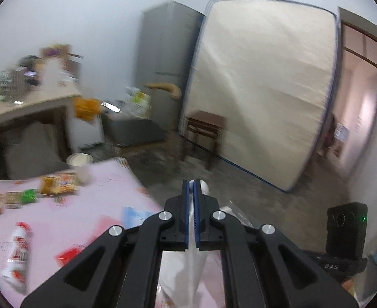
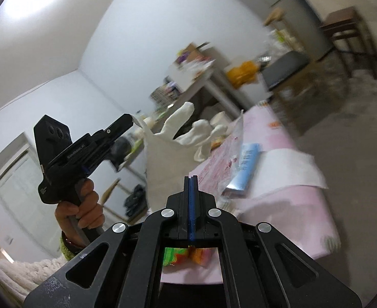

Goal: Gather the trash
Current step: 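Carry the glove and plastic bag to the wastebasket and release both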

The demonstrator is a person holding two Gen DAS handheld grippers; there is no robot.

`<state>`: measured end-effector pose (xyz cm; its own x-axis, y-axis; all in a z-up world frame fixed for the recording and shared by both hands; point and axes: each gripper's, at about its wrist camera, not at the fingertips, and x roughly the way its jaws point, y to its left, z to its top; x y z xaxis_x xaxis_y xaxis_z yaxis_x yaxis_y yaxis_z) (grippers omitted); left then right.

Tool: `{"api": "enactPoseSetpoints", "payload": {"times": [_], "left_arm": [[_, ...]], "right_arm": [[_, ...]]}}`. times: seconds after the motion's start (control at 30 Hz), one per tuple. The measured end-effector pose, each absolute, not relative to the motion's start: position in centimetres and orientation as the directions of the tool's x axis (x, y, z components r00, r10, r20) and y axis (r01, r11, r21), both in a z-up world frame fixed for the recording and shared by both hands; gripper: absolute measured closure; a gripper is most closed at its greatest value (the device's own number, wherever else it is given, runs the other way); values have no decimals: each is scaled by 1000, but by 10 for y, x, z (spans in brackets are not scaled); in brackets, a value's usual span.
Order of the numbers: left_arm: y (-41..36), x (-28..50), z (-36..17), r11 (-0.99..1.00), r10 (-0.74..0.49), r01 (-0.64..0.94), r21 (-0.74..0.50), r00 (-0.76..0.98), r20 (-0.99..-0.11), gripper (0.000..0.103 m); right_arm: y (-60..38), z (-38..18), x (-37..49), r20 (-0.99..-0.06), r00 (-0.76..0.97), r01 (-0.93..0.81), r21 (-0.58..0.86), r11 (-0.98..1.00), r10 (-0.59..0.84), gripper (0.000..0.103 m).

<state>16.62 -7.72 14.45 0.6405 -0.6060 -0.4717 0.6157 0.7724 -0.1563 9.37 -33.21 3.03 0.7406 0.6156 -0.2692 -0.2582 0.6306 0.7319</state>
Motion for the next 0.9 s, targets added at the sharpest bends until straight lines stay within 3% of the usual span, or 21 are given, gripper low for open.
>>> {"api": "enactPoseSetpoints", "payload": {"times": [0.27,0.57,0.9], "left_arm": [[-257,144,80,568,-715,779,-265,308,-628,101],[-433,130,-25,481,-608,812,-330,37,-793,100],[-537,127,-103,480,-521,826,-295,-3,-854,100]], "right_arm": [[-443,-13,27,-376,843,31,748,662,384,103],[-535,-96,-2,-487,848,336,800,498,211,103],[-600,-160,16,-604,793,522,742,421,80,103]]}}
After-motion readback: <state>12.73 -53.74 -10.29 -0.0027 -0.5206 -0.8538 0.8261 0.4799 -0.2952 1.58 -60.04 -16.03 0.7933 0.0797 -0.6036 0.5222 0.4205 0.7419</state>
